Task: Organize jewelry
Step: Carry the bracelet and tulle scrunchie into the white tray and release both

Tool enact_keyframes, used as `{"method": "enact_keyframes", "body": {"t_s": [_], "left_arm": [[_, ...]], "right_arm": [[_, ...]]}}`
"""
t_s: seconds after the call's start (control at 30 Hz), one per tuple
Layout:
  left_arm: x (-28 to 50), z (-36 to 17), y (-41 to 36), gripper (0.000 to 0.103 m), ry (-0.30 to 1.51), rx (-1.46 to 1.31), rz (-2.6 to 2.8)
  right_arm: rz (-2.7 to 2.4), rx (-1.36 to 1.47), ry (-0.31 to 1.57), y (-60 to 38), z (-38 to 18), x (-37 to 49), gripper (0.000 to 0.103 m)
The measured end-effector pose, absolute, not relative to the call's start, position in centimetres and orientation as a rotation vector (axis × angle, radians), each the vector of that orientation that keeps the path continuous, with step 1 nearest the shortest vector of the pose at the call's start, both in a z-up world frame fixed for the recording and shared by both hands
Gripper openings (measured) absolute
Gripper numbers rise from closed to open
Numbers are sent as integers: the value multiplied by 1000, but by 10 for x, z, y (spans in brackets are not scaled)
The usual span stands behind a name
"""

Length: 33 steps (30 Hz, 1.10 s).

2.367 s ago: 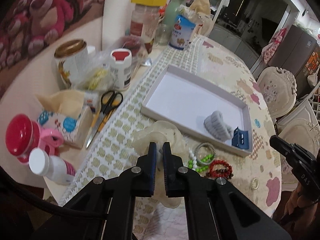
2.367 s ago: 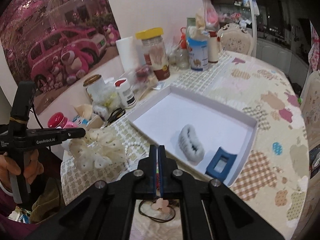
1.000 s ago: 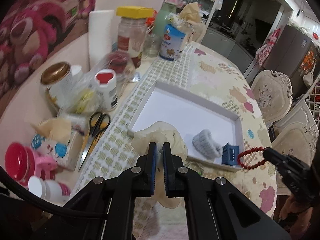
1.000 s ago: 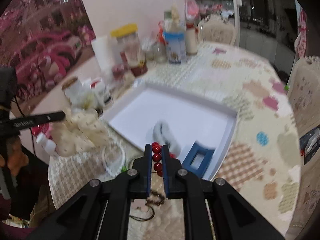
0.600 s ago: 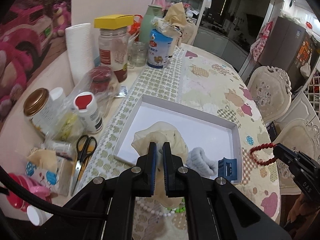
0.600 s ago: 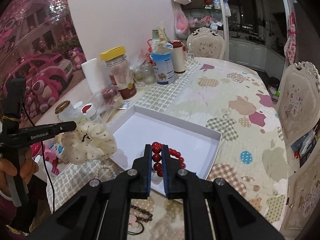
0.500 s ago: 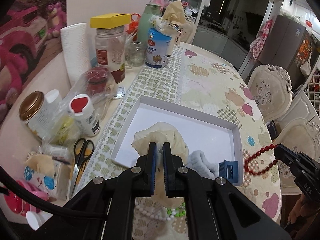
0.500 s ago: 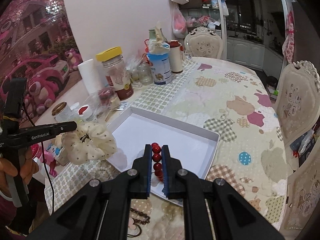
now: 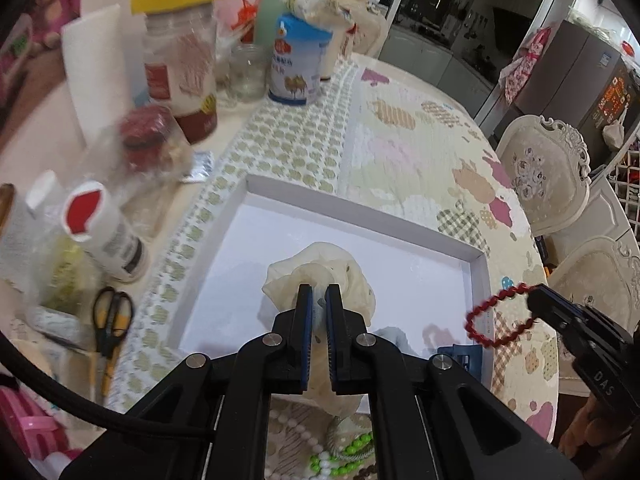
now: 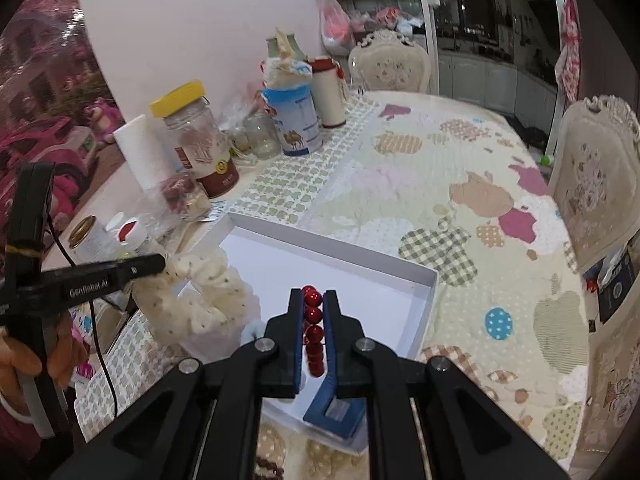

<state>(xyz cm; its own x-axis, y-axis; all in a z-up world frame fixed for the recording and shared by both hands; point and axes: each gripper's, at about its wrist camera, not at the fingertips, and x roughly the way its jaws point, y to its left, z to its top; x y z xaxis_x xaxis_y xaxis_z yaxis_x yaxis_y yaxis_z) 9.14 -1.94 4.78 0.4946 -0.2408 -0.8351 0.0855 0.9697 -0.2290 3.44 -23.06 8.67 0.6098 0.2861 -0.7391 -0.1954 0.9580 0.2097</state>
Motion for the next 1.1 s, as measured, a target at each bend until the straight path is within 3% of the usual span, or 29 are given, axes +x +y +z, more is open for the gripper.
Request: {"method": "enact_keyframes", "body": {"t_s": [0.3, 0.6, 0.67, 0.73, 0.83, 1.1], "left_arm": [[102, -3, -15, 6, 1142, -158, -166], [98, -22, -16, 6, 1167, -163, -166], [98, -21, -15, 16, 1167, -170, -167], [96, -19, -15, 30, 1163, -168, -161], [93, -16, -12, 33, 1166, -177, -156], [70, 9, -6, 33, 1111, -144, -114]], "right_arm": [[247, 194, 980, -234, 28, 77, 9], [121, 215, 1118, -266, -28, 90, 9], [118, 189, 1131, -263, -31, 89, 10], [114, 171, 1128, -261, -32, 87, 18], [121, 177, 1118, -260, -26, 82, 31], [141, 194, 1029, -254, 15, 53, 35]]}}
